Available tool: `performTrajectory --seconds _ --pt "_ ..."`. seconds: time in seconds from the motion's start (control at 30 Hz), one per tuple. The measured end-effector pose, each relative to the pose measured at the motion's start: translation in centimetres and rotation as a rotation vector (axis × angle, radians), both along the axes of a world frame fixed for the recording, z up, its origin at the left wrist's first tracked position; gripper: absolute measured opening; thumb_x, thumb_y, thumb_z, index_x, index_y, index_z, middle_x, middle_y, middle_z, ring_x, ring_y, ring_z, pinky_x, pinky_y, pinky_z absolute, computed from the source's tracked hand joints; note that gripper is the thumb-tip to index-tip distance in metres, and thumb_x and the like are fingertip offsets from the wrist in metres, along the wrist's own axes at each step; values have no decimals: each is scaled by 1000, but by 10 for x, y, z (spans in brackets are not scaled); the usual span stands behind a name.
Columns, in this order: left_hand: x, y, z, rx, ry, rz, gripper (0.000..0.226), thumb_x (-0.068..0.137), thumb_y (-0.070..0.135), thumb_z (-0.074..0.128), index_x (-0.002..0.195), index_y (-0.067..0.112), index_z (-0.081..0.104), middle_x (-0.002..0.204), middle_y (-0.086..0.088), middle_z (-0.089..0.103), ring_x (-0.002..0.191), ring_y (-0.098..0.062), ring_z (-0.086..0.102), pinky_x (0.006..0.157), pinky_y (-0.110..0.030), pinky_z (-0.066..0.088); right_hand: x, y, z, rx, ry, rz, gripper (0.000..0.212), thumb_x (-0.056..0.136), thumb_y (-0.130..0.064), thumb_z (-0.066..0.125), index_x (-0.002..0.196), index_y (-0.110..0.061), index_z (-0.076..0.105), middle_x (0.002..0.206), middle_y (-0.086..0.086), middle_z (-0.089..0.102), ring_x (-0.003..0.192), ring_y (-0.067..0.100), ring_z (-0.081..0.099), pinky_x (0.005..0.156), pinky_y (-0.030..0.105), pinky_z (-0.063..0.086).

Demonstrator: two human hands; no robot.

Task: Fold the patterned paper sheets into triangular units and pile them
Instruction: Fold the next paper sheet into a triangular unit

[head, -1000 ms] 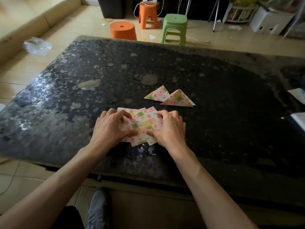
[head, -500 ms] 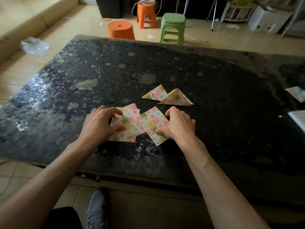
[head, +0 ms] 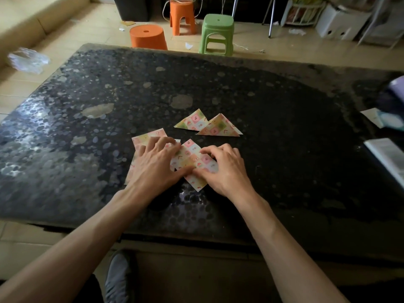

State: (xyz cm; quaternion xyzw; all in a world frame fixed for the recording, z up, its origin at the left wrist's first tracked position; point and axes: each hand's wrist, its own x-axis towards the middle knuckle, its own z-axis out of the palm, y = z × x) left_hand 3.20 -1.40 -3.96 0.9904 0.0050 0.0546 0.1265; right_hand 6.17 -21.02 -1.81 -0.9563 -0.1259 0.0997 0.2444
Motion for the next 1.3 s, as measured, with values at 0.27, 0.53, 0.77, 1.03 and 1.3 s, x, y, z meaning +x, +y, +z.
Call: performTrajectory --seconds 0.27,0.53,0.77,1.03,1.3 --pt "-5 4 0 36 9 -36 83 85 86 38 152 38 44 152 12 47 142 -18 39 111 -44 32 -12 -10 -14 -99 -180 108 78 88 -75 57 151 -30 49 156 -2 35 141 21 28 110 43 30" --pt "-14 14 1 10 -28 -71 66 96 71 44 150 34 46 146 7 54 139 -20 42 110 -45 32 -13 -11 -15 -31 -219 136 50 96 -47 67 143 -30 60 155 -2 43 141 20 31 110 42 32" --pt "-6 -6 12 -461 -58 28 53 91 30 76 141 31 60 116 6 70 108 -12 64 95 -34 51 -18 -16 -31 206 -292 121 36 93 -36 74 128 -30 72 131 -5 62 124 16 49 100 39 43" --pt "-6 -20 35 -893 -96 -21 13 90 15 77 95 27 79 93 22 76 90 -6 74 81 -24 60 0 -34 -5 566 -121 -28 36 92 -34 78 128 -30 72 109 -13 71 99 1 65 86 27 56" --pt "-19 -39 53 -577 -392 -257 8 86 18 83 94 19 81 100 11 75 93 -11 72 83 -31 55 -1 -62 17 447 -660 21 14 87 -22 83 101 -18 83 96 -6 65 93 14 57 82 29 51"
